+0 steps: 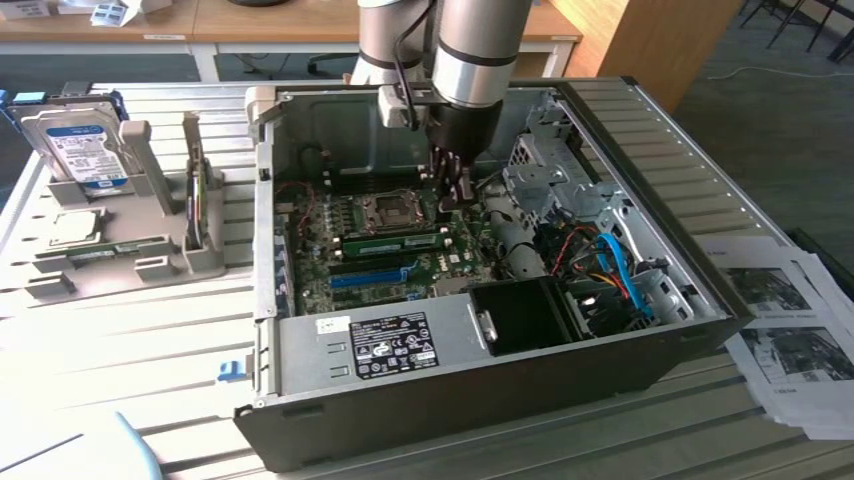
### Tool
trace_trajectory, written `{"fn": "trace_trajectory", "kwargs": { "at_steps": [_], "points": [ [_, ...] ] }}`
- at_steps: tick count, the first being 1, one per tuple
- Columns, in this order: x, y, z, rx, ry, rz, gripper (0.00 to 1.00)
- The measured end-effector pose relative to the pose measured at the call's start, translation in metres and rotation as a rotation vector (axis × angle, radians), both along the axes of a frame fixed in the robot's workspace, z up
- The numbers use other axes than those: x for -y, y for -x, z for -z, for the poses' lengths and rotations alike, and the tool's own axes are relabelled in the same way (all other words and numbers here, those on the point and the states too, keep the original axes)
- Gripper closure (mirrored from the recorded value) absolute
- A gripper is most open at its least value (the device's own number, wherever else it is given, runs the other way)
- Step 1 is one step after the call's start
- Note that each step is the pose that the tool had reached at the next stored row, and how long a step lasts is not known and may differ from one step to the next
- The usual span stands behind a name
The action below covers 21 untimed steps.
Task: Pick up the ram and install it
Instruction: 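Insert the ram into the slot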
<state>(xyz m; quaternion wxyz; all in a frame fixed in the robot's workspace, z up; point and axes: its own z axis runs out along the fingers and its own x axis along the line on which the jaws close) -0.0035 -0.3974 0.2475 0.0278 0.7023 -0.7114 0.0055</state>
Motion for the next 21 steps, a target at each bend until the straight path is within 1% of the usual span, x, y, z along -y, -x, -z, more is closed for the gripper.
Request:
{"fn": "trace_trajectory", "kwargs": {
  "at_steps": [4,10,15,21],
  "points": [
    [0.0,0.0,0.0002,0.0,0.0,0.0,0.91],
    [0.0,0.0,0.0036,-0.0001,0.0,0.0,0.91],
    [0.0,0.0,0.0037,-0.0001,0.0,0.0,0.91],
    [0.0,0.0,0.007,0.0,-0.0002,0.0,0.91]
  ]
}}
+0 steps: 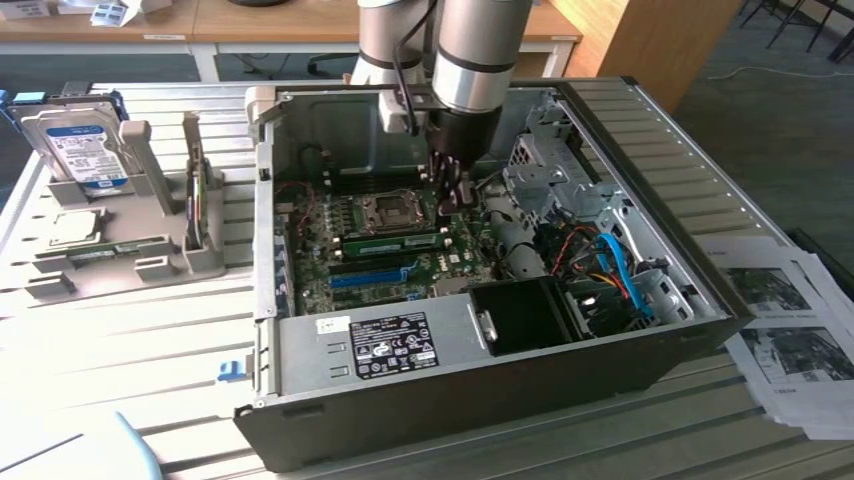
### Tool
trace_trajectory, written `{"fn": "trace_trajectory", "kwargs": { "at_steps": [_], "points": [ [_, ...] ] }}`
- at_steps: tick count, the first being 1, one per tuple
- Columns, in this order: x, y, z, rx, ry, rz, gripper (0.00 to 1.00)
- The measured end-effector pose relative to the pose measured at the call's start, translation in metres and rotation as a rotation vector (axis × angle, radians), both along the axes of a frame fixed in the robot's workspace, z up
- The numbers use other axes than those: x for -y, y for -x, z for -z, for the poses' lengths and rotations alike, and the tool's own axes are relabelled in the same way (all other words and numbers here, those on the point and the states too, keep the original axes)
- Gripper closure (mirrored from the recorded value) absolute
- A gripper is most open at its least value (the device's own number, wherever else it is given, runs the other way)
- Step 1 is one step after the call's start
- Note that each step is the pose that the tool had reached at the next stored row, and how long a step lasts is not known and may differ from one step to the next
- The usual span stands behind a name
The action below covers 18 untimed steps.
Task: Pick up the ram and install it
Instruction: 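Insert the ram into the slot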
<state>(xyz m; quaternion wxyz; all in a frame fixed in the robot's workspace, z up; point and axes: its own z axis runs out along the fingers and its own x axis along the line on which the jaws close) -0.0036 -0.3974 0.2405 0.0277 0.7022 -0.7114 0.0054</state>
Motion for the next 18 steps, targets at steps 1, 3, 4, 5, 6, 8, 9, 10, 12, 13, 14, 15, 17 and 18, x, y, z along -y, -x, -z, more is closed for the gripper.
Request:
{"fn": "trace_trajectory", "kwargs": {
  "at_steps": [1,3,4,5,6,8,9,10,12,13,14,15,17,18],
  "points": [
    [0.0,0.0,0.0004,0.0,0.0001,0.0,0.91],
    [0.0,0.0,0.0003,-0.0001,0.0002,0.0,0.91],
    [0.0,0.0,0.0003,-0.0001,0.0002,0.0,0.91],
    [0.0,-0.0001,0.0003,-0.0001,0.0003,0.0,0.91],
    [0.0,-0.0006,0.0004,0.0,0.0002,0.0,0.91],
    [0.0,-0.0013,0.0004,-0.0001,0.0001,0.0,0.91],
    [0.0,-0.0013,0.0004,-0.0001,0.0001,0.0,0.91],
    [0.0,-0.0013,0.0004,-0.0001,0.0002,0.0,0.91],
    [0.0,-0.0013,0.0008,-0.0001,-0.0001,0.0,0.91],
    [0.0,-0.0013,0.0014,0.0,-0.0004,0.0,0.91],
    [0.0,-0.0013,0.0018,0.0,-0.0001,0.0,0.91],
    [0.0001,-0.0013,0.0023,-0.0001,0.0001,0.0,0.91],
    [0.0001,-0.0013,0.0034,-0.0001,0.0001,0.0,0.91],
    [0.0002,-0.0013,0.004,-0.0001,0.0001,0.0,0.91]
  ]
}}
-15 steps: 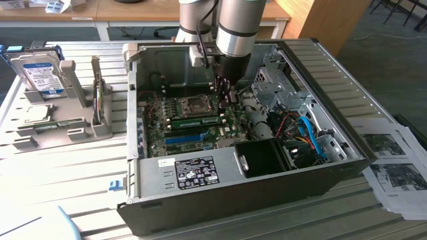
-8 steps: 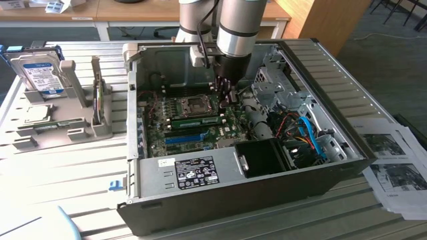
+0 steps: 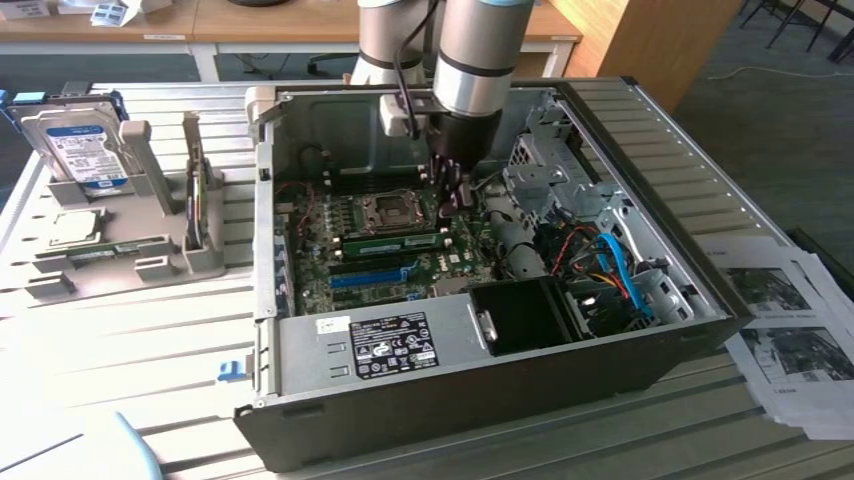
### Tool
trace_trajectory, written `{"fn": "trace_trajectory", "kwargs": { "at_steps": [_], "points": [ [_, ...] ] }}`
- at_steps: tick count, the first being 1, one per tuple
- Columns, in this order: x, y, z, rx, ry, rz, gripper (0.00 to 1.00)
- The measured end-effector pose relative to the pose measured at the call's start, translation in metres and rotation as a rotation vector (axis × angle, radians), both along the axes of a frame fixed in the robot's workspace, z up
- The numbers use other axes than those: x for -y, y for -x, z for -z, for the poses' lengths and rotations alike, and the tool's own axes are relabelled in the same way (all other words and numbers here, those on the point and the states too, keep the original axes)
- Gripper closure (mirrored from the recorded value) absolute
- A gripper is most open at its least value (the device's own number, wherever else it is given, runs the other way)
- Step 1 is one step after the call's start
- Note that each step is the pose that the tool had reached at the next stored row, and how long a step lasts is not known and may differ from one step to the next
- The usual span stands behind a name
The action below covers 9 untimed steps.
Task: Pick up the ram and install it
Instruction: 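Insert the ram into the slot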
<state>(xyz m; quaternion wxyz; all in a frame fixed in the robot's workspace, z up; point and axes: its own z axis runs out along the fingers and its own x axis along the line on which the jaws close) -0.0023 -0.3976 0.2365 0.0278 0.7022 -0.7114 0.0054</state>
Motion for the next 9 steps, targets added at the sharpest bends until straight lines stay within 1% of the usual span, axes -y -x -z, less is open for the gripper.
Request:
{"fn": "trace_trajectory", "kwargs": {
  "at_steps": [9],
  "points": [
    [0.0008,0.0,0.0015,0.0001,-0.0002,0.0,0.91]
  ]
}}
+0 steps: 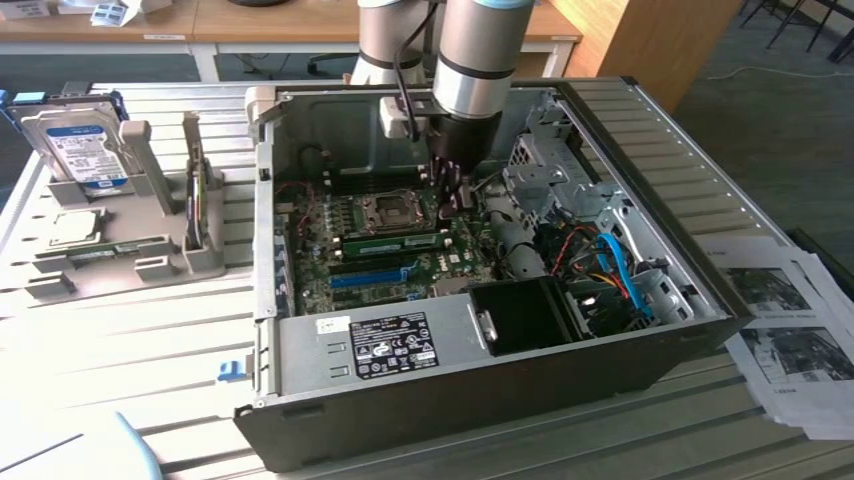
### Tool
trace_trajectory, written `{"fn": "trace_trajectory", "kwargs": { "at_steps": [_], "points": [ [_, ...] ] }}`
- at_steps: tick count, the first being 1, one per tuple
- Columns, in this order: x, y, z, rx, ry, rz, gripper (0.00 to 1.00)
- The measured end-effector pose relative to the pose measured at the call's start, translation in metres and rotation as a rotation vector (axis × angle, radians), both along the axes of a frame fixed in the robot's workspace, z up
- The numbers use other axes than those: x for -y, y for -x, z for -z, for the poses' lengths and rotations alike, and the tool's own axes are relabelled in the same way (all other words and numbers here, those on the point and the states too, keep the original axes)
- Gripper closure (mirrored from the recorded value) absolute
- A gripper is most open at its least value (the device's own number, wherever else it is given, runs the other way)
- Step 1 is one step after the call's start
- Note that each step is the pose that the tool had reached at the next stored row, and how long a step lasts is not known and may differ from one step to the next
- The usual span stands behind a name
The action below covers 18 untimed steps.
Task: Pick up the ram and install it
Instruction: 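Insert the ram into the slot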
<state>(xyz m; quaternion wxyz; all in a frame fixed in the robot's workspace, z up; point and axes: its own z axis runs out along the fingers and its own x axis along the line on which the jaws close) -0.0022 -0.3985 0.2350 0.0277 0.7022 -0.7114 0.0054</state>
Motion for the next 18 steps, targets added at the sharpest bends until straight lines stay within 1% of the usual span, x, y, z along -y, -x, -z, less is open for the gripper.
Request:
{"fn": "trace_trajectory", "kwargs": {
  "at_steps": [5,18],
  "points": [
    [0.0002,0.0,0.0001,-0.0001,0.0002,0.0,0.91],
    [0.0001,0.0,0.0044,-0.0001,-0.0001,0.0,0.91]
  ]
}}
